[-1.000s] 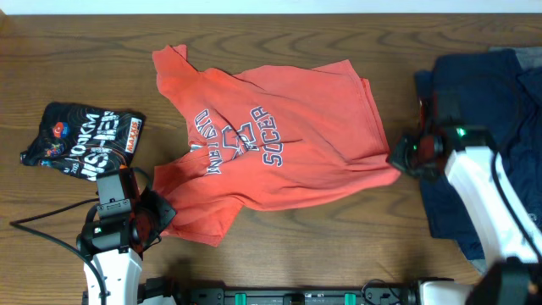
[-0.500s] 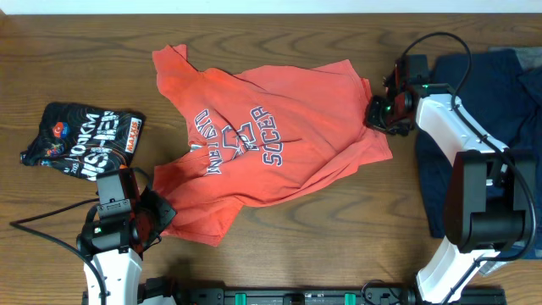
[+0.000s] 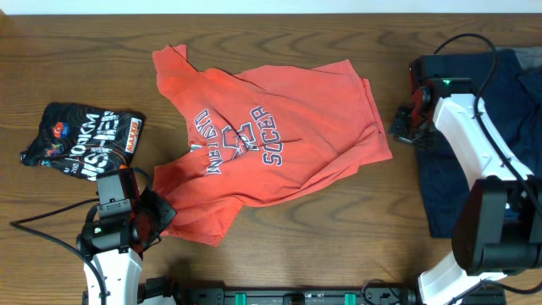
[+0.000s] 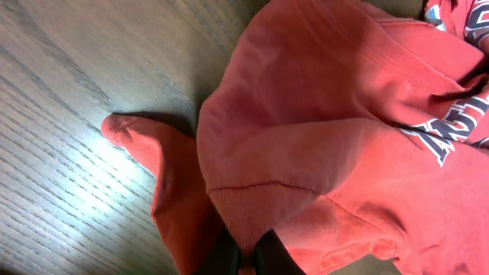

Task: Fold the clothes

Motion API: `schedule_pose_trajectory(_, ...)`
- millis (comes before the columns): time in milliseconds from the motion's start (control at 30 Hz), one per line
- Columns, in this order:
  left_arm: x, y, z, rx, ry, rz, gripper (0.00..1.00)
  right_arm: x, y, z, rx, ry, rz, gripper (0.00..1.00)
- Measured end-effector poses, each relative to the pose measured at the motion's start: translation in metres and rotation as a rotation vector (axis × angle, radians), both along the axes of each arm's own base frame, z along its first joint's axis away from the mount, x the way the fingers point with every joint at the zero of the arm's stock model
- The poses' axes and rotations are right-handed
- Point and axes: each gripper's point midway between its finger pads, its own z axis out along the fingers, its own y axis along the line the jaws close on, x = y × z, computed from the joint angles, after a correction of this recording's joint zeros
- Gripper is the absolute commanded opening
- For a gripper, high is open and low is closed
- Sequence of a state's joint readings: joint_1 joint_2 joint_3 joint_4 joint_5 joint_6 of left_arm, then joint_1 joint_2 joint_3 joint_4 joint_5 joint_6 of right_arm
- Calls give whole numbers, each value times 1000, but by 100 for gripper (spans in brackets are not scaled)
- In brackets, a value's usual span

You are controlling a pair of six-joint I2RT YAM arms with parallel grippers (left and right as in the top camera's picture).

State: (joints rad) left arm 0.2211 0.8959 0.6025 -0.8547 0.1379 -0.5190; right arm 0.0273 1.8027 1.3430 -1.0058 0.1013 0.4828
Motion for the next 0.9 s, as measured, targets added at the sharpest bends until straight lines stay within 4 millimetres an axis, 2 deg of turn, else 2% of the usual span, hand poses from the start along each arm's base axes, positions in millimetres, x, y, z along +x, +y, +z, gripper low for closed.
schedule_pose_trajectory(100, 0, 0, 0, 0, 0, 0, 7, 0, -4, 2, -29, 0, 26, 24)
schedule_pose_trajectory(233, 0, 0, 0, 0, 1, 0, 7, -4, 1, -2, -6, 21, 104, 24)
schedule_pose_trajectory(500, 0, 0, 0, 0, 0, 0, 7, -25, 23, -43, 72, 68, 196, 25)
schedule_pose_trajectory(600, 0, 0, 0, 0, 0, 0, 7, -25, 32, -53, 102, 49, 219, 27)
schedule_pose_trajectory(733, 0, 0, 0, 0, 0, 0, 7, -4, 44, -56, 136, -54, 246, 29)
schedule_pose_trajectory(900, 0, 0, 0, 0, 0, 0, 7, 56, 62, -39, 161, -322, 269, 29)
